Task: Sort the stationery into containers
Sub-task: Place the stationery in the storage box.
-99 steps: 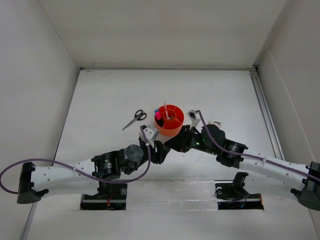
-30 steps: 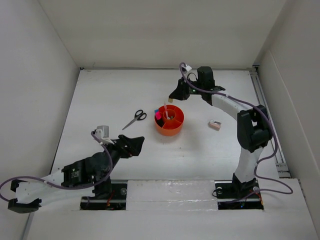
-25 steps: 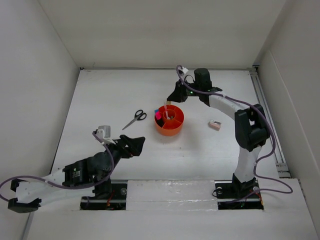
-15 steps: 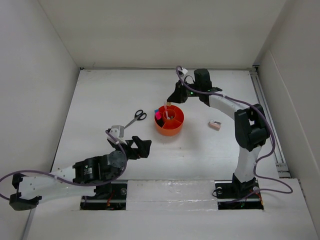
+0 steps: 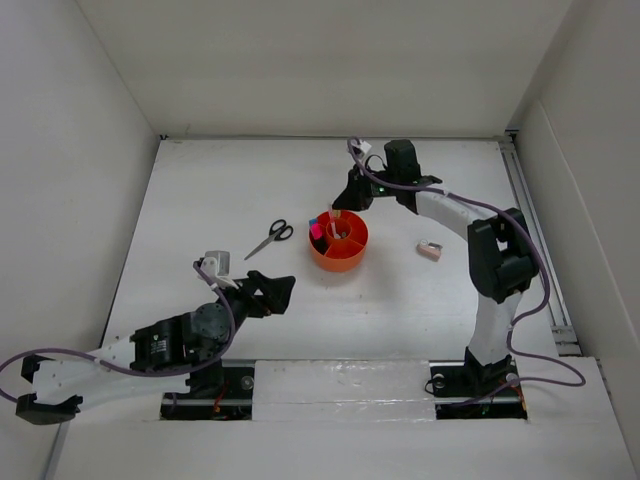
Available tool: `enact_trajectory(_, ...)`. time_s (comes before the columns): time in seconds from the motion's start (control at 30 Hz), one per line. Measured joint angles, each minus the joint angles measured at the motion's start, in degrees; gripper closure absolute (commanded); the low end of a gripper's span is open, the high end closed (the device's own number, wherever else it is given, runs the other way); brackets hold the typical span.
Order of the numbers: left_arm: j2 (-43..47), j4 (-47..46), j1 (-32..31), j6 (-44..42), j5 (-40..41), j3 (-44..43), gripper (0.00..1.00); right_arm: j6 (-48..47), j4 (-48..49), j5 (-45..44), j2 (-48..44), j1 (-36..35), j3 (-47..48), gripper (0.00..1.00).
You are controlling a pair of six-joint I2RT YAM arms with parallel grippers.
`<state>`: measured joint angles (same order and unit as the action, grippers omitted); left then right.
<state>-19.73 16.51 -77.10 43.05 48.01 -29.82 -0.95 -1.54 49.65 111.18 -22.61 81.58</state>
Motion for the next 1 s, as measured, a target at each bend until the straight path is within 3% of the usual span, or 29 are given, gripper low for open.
enact_trajectory(0.4,-3.3,0.0,0.0,-0.3,-0.2,0.0,0.0,-0.8,-1.0,0.2,0.0,-0.5,-1.1,0.99)
enact_trajectory(0.53,-3.5,0.0,0.0,-0.4,-0.2,0.0,0.0,-0.8,-1.0,0.1,0.0,-0.5,-1.1,0.92)
enact_trajectory(0.67,-3.4,0.0,0.0,-0.4,-0.2,0.0,0.0,-0.8,-1.1,0.1,0.0,-0.5,-1.1,0.73)
enact_trajectory(0.77,-3.1,0.0,0.0,-0.4,-0.2,0.0,0.0,-0.9,-1.1,-0.1,0.0,-0.5,-1.1,0.66)
enact_trajectory(1.0,-3.0,0.0,0.0,-0.4,-0.2,0.0,0.0,-0.8,-1.2,-0.2,0.0,-0.5,-1.8,0.61)
